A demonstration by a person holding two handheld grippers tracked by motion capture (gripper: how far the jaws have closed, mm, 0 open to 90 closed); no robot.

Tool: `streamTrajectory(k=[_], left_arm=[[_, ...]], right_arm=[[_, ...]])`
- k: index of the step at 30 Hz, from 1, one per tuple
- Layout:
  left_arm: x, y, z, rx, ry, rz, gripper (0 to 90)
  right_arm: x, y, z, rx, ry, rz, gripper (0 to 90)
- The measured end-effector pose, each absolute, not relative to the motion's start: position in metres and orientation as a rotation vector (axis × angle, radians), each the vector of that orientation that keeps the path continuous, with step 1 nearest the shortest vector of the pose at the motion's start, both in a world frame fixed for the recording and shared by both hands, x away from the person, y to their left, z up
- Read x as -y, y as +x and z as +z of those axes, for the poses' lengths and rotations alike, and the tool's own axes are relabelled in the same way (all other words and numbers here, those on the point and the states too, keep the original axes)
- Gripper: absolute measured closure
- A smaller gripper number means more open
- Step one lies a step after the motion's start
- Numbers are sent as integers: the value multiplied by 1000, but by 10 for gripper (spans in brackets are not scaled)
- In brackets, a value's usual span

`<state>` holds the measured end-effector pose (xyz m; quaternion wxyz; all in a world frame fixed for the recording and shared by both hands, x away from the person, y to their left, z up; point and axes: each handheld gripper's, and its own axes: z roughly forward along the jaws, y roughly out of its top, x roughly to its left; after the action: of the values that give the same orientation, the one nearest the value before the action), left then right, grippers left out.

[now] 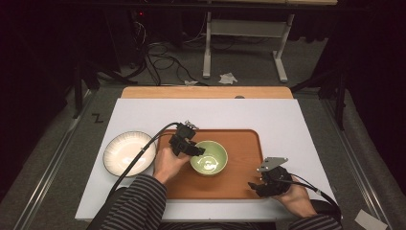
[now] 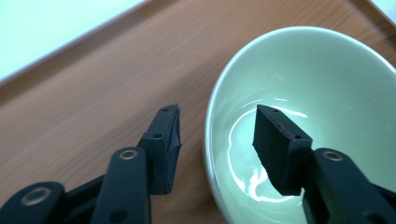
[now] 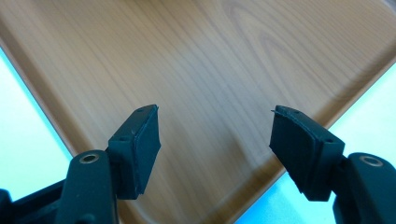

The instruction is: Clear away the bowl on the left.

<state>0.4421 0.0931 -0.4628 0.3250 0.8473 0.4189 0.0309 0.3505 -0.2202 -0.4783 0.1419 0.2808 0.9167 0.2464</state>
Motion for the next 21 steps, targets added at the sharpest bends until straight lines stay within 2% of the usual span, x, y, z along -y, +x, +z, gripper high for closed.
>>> streamTrajectory(k=[8, 13, 21], left_arm=[[-103, 428, -446, -1018, 2216, 188, 488], [-113, 422, -438, -1016, 2153, 193, 487], [-121, 414, -433, -1009, 2143, 220, 483]], right_arm=[[220, 350, -478, -2639, 804, 720, 347], [220, 350, -478, -2641, 807, 720, 347], [220, 350, -477, -2645, 803, 718, 347]])
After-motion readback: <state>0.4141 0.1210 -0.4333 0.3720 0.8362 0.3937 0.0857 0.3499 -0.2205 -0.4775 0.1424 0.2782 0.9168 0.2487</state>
